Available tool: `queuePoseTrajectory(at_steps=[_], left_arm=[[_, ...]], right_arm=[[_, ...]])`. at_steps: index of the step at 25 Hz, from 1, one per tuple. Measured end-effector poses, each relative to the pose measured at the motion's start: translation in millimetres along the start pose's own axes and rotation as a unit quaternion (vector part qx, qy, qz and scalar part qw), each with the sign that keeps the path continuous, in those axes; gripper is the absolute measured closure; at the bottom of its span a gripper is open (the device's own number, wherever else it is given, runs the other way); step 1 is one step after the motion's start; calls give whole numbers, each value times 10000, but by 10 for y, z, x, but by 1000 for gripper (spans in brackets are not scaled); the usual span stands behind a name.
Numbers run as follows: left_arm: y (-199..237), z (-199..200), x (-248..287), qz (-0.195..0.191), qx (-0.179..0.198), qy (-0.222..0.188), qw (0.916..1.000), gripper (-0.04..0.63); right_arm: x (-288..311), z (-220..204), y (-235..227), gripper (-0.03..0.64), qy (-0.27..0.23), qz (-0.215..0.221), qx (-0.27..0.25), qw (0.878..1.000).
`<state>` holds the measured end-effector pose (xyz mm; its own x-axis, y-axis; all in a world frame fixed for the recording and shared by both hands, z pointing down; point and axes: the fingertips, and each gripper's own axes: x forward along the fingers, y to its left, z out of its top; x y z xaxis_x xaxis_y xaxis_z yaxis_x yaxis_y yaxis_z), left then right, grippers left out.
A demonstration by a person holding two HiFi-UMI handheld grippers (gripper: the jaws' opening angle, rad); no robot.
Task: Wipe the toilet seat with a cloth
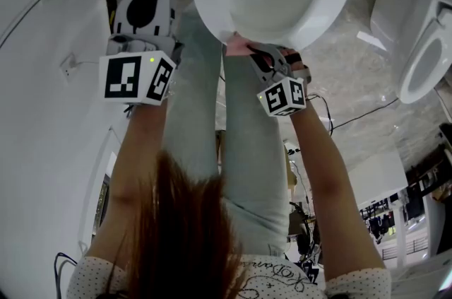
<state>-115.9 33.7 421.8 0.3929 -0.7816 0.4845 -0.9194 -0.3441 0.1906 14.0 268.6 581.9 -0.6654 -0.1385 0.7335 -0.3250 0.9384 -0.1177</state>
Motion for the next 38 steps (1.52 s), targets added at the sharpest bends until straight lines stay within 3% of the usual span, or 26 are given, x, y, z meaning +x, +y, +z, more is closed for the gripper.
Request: queuePoseTrajectory(at_steps=[12, 18, 24, 38], left_arm=[[69, -144, -148, 148, -184, 119, 9996, 603], [87, -132, -160, 149, -223, 99, 9996, 603], [162, -125, -181, 176, -241, 77, 9995, 603], [333, -169, -257, 297, -275, 95, 9991, 603]], right_arm=[[179, 205, -20, 592, -28, 133, -181, 9997], [256, 307, -40, 592, -111, 570, -241, 9980], [332, 400, -60, 593, -156, 992, -640, 9929], [494, 592, -112, 594, -368, 1317, -1092, 9846]])
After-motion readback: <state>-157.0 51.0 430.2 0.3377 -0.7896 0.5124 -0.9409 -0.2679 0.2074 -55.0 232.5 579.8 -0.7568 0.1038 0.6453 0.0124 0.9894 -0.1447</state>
